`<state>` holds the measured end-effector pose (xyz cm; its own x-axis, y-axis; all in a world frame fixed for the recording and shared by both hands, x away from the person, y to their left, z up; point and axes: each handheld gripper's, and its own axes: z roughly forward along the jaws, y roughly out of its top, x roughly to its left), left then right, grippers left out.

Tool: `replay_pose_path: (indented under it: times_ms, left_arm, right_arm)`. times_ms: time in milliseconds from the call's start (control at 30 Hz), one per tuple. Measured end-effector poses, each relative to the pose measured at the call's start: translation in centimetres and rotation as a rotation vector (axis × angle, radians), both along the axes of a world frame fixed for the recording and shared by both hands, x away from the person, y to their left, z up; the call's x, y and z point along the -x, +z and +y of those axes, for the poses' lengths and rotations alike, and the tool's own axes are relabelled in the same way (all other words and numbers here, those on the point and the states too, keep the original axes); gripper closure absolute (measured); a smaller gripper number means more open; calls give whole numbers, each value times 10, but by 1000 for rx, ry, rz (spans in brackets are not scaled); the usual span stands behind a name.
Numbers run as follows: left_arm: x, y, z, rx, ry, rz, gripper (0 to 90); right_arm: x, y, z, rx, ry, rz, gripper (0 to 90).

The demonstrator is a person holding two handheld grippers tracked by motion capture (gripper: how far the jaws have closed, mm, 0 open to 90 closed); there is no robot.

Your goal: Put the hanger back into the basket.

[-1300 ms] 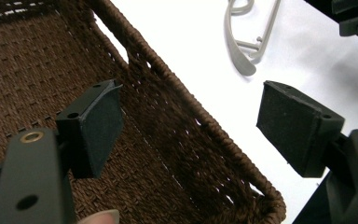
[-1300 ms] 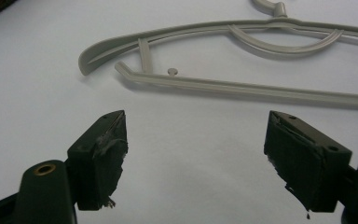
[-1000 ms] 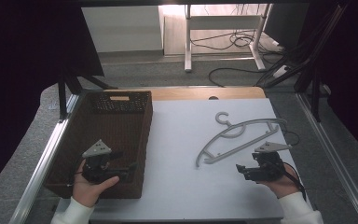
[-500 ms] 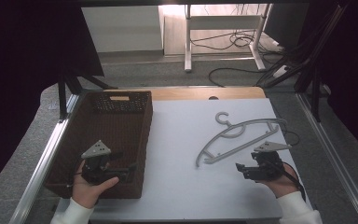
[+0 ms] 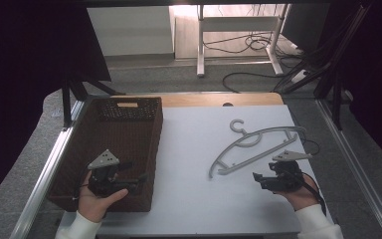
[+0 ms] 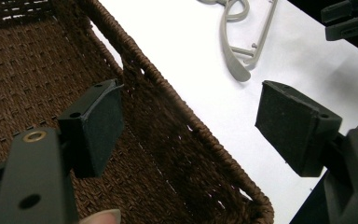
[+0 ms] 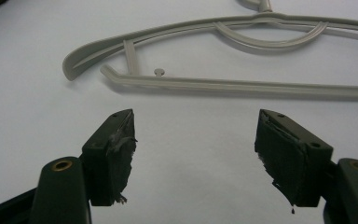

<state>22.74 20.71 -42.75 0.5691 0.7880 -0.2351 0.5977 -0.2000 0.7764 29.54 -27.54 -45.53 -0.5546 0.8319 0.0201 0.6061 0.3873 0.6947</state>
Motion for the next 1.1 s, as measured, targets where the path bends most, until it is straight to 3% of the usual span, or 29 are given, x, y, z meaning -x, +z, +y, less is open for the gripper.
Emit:
replay_pose_path:
  times_ms: [333, 533, 667, 767, 1100]
  left_arm:
    - [0, 1, 3, 10, 3, 8, 226]
    - [0, 1, 4, 23, 1, 11, 227]
    - [1, 2, 5, 29, 2, 11, 228]
    - [1, 3, 4, 31, -1, 6, 228]
    - [0, 3, 4, 33, -2, 9, 229]
  right_arm:
    - [-9, 2, 0, -11, -38, 2, 344]
    - [-24, 9, 0, 13, -111, 2, 395]
    - [-43, 11, -2, 7, -163, 4, 416]
    - [-61, 10, -4, 29, -219, 6, 423]
    - [-124, -3, -8, 13, -350, 91, 426]
